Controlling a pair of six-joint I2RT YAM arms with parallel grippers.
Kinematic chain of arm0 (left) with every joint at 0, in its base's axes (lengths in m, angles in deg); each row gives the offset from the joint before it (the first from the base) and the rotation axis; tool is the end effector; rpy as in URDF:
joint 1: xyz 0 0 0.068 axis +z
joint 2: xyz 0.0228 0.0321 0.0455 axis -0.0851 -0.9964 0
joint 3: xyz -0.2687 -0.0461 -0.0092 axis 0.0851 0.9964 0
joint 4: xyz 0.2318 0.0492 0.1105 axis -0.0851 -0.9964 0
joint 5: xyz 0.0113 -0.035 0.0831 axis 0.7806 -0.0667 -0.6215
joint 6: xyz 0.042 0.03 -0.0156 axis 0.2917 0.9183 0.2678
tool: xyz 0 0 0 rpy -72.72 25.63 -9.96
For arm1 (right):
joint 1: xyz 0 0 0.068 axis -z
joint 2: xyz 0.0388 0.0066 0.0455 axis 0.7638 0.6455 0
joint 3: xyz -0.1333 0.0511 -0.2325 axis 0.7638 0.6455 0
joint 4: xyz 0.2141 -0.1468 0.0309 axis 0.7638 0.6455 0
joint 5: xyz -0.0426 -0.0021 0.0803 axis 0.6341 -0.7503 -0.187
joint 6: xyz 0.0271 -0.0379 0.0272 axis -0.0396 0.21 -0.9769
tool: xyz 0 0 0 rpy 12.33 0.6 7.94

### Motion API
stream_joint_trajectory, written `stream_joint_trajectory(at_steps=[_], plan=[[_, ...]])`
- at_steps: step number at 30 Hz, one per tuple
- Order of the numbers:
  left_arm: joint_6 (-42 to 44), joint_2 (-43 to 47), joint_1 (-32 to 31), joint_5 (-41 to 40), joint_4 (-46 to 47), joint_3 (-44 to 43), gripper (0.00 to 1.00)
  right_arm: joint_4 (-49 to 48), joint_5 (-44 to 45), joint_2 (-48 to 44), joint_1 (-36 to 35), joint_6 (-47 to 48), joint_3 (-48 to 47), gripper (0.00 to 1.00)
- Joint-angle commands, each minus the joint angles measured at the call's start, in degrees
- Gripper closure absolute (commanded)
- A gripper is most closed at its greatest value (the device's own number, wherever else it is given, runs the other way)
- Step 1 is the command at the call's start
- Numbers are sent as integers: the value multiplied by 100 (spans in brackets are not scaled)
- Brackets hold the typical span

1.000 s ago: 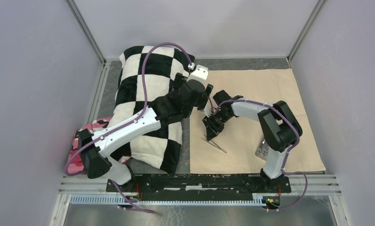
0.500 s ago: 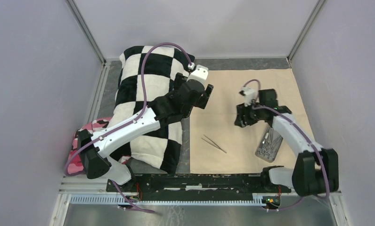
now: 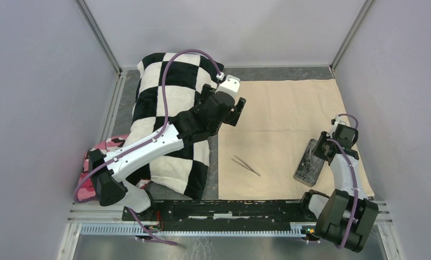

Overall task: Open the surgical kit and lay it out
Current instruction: Pick up the medical item from the container.

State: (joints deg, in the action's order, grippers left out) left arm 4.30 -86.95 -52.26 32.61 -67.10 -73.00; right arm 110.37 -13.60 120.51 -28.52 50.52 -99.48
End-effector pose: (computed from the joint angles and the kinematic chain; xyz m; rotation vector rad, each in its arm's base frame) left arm 0.1985 -0.2676 0.3787 0.4372 1.9240 -0.0695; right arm 0.1833 -0.0664 0.1919 0.5646 2.4061 0.0620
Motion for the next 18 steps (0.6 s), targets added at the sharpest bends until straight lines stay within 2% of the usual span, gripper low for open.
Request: stream_joint_trajectory(at_steps=[1, 11, 18], plan=[[-204, 180, -42, 2, 203, -132, 0, -735, -546, 250, 312, -318, 194, 71], [-163, 110, -42, 22, 208, -141, 0, -1348, -925, 597, 344, -424, 311, 69], [-158, 108, -42, 49, 214, -124, 0, -1691, -1024, 878, 333, -521, 438, 73]])
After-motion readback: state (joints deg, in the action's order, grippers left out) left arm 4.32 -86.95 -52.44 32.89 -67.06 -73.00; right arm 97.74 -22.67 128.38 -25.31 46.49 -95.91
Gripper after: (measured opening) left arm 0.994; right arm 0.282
